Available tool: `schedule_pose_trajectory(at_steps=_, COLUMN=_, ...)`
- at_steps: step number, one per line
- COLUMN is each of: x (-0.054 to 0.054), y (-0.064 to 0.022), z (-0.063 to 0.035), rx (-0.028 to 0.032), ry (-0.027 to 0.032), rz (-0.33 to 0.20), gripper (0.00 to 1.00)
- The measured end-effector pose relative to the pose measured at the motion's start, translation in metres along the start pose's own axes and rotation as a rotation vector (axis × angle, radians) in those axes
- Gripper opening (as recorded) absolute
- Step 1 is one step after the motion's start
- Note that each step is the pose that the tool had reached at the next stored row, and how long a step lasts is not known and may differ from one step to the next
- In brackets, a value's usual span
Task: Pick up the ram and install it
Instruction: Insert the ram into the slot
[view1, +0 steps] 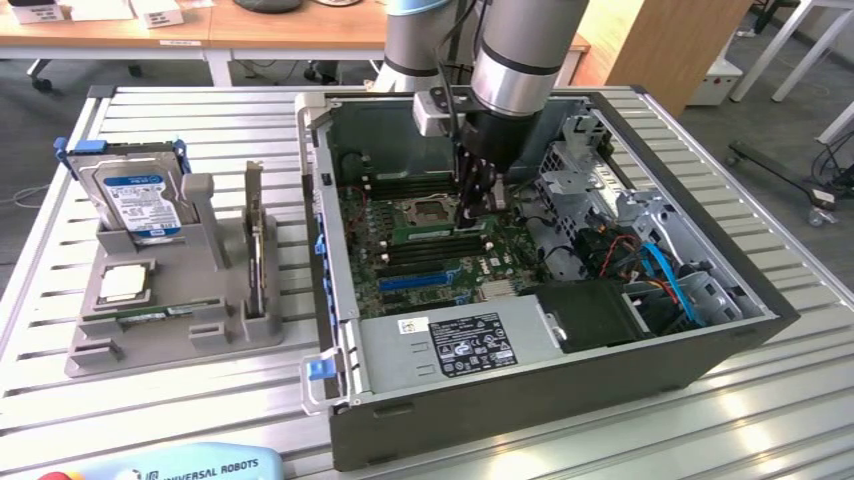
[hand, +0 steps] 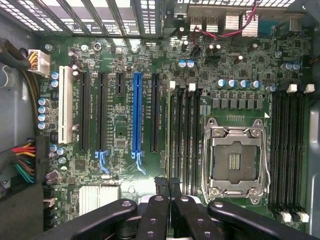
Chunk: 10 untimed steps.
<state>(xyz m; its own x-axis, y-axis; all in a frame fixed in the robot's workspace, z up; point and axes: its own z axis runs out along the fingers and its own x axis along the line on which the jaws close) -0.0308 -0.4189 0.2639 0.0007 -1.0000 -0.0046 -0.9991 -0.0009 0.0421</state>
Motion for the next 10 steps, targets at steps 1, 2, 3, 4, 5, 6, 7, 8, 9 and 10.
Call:
schedule_pose_trajectory(at_steps=1, x=0.0000, y=0.0000, z=0.0006, rx=0.0000, ry=0.0000, rz=0.000, gripper=0.11)
schedule_pose_trajectory(at_steps=2, x=0.0000, y=0.0000, z=0.0009, rx=0.0000, ry=0.0001, rz=0.000, gripper=0.11)
schedule_pose_trajectory(at_steps=3, x=0.0000, y=0.0000, z=0.0008, rx=0.0000, ry=0.0002, rz=0.000, gripper=0.11)
schedule_pose_trajectory(at_steps=4, x=0.0000, y=0.0000, z=0.0008, rx=-0.0001, ry=0.0002, rz=0.000, gripper=0.11)
schedule_pose_trajectory(at_steps=5, x=0.0000, y=0.0000, z=0.0009, rx=-0.0001, ry=0.0002, rz=0.000, gripper=0.11)
schedule_pose_trajectory(at_steps=6, x=0.0000, y=-0.0001, z=0.0009, rx=0.0000, ry=0.0001, rz=0.000, gripper=0.11)
schedule_pose_trajectory(at_steps=7, x=0.0000, y=-0.0001, z=0.0010, rx=0.0000, ry=0.0000, rz=0.000, gripper=0.11)
schedule_pose_trajectory(at_steps=8, x=0.0000, y=-0.0002, z=0.0011, rx=0.0000, ry=0.0000, rz=0.000, gripper=0.11)
schedule_pose_trajectory(at_steps=9, x=0.0000, y=-0.0005, z=0.0012, rx=0.0000, ry=-0.0001, rz=0.000, gripper=0.11)
schedule_pose_trajectory(at_steps=10, x=0.0000, y=-0.0008, z=0.0014, rx=0.0000, ry=-0.0001, rz=0.000, gripper=0.11)
